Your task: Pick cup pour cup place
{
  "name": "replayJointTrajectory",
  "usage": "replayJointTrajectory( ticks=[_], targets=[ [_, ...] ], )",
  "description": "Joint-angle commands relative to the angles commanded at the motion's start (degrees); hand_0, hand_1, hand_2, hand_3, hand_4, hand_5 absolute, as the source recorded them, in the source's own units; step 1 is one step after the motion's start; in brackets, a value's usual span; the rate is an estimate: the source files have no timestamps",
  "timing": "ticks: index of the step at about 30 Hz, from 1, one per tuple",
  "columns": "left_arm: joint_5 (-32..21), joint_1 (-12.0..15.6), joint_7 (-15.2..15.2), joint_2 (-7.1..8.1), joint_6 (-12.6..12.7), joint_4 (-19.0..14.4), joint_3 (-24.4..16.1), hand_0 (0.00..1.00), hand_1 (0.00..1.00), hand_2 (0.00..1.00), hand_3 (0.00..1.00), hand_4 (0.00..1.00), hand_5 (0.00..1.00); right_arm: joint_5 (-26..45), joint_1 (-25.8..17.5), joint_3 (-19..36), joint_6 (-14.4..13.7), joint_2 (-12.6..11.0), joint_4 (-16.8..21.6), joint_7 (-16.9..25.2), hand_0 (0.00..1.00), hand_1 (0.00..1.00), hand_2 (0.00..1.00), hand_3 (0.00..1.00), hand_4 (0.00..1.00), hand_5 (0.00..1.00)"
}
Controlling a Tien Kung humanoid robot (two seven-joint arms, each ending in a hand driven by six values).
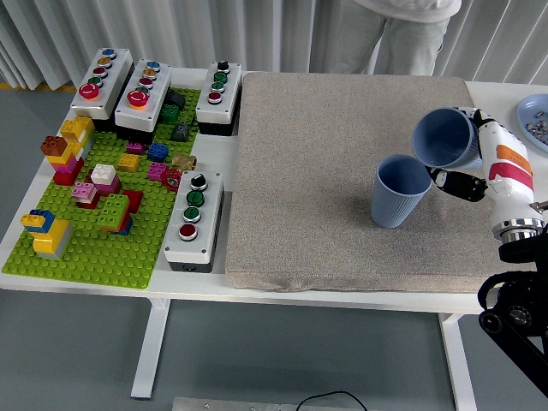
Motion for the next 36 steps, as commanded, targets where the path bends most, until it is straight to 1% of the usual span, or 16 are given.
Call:
replayJointTrajectory(
  ticks=[9, 16, 20, 26, 36],
  targets=[
    [0.2, 0.0, 0.0, -0.03, 0.0, 0.0, -0.3, 0.709, 0.729, 0.796, 0.649, 0.512, 0.939, -1.2, 1.2, -1.7, 0.3, -1.2, -0.5, -0.3, 0.691, 0.666, 0.577, 0.672, 0.748, 0.19],
    [0.7, -0.1, 0.1, -0.1, 0.1, 0.0, -1.0, 0.709, 0.729, 0.797, 0.649, 0.513, 0.94, -2.1, 1.8, -2.6, -0.1, -2.2, -0.6, -0.2, 0.691, 0.666, 0.576, 0.67, 0.746, 0.187],
    [1.0, -0.2, 0.1, -0.12, 0.1, 0.0, -1.3, 0.71, 0.729, 0.797, 0.65, 0.512, 0.94, -2.6, 2.2, -3.7, -0.4, -3.3, -0.8, -0.1, 0.693, 0.666, 0.575, 0.663, 0.744, 0.183],
    [0.6, -0.3, 0.0, -0.09, 0.1, 0.0, -0.9, 0.71, 0.729, 0.797, 0.65, 0.513, 0.939, -3.2, 3.6, -6.2, -0.6, -5.6, -0.5, -0.4, 0.695, 0.665, 0.575, 0.661, 0.745, 0.182],
    [0.8, -0.3, 0.1, -0.08, 0.1, 0.0, -1.2, 0.71, 0.73, 0.797, 0.65, 0.512, 0.937, -3.7, 5.0, -8.1, -0.2, -6.8, -0.9, -0.9, 0.699, 0.665, 0.573, 0.658, 0.741, 0.18]
  ],
)
